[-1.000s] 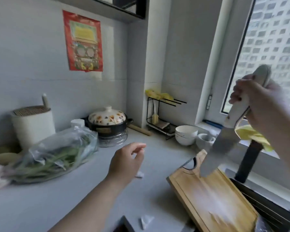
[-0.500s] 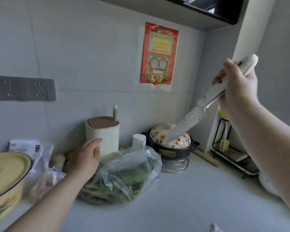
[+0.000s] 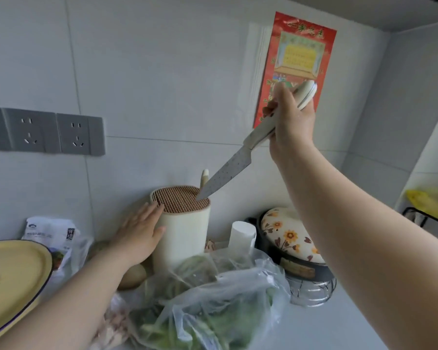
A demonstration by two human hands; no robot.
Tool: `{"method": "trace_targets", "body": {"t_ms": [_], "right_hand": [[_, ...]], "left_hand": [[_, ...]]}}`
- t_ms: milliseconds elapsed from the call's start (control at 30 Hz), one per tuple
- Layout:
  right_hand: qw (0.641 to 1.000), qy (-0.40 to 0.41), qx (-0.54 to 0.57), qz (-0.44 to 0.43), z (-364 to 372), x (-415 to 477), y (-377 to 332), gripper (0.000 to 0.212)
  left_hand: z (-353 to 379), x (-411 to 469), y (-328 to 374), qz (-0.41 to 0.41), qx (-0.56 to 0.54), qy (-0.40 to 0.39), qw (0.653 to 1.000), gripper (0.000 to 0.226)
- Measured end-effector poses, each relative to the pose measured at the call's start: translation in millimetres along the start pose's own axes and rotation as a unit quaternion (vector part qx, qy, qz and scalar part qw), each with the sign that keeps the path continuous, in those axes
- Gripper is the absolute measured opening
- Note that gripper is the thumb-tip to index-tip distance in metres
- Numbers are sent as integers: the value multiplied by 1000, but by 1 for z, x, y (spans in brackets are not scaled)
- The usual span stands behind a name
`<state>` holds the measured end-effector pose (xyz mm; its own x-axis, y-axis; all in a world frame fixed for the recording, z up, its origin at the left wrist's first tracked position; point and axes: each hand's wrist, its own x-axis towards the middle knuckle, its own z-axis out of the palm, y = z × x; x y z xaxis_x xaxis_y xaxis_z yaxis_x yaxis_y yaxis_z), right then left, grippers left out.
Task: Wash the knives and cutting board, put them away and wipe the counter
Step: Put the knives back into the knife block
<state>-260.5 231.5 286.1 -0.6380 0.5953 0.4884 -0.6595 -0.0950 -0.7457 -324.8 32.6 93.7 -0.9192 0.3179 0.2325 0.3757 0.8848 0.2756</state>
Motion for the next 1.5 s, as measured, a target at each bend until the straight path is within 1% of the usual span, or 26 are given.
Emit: {"method": "trace_targets", "body": {"t_ms": [100,133,200,233,300,367,533,633,767,900,1033,1133,1200,1267,1333,1367,1433,1500], "right_hand": [[1000,-14,-2,-4,14,19,25,24],[1000,-20,-6,-7,18,24,33,24],[999,-36,-17,-16,23,34,48,23],[999,-44,-24,-19,24,37,55,23],[997,-59,-34,-21,26,41,66,22],[996,-75,-35,-24,28,43,73,23],[989,-134,-44,-35,31,41,79,22],[981,-183,-68,-16,42,42,86,20],[951,-242,-194,22,53,34,109,19],[921,-255,-295,27,56,31,132,22],[907,-249,-338,33,53,36,148,25],[897,-228,-378,5,54,34,163,28],[894,-205,-399,-10,54,35,170,29],[882,-196,-428,8,52,37,177,30],[859,-201,-468,38,48,33,185,31],[853,-206,-476,49,46,30,189,30],[859,-204,-464,68,44,26,188,31],[866,-201,-444,108,43,26,177,43]], "left_hand": [[14,16,-4,14,-28,8,999,55],[19,18,-6,16,-40,26,999,62],[24,22,-9,22,-69,83,994,88],[26,23,-11,24,-86,109,990,92],[29,27,-14,35,-108,148,982,88],[31,28,-16,47,-109,165,979,80],[37,28,-20,72,-66,200,975,52],[37,29,-18,76,-57,222,970,43],[38,30,-21,78,-53,221,971,41],[41,30,-23,91,-63,222,969,42],[44,30,-22,98,-87,226,965,46],[46,29,-22,68,-147,216,963,68],[47,28,-22,63,-158,209,963,76],[45,28,-22,60,-147,195,968,80],[43,27,-20,50,-141,170,974,84],[43,27,-20,45,-135,159,977,86],[42,27,-20,41,-121,139,982,87],[38,25,-18,36,-110,119,986,78]]}}
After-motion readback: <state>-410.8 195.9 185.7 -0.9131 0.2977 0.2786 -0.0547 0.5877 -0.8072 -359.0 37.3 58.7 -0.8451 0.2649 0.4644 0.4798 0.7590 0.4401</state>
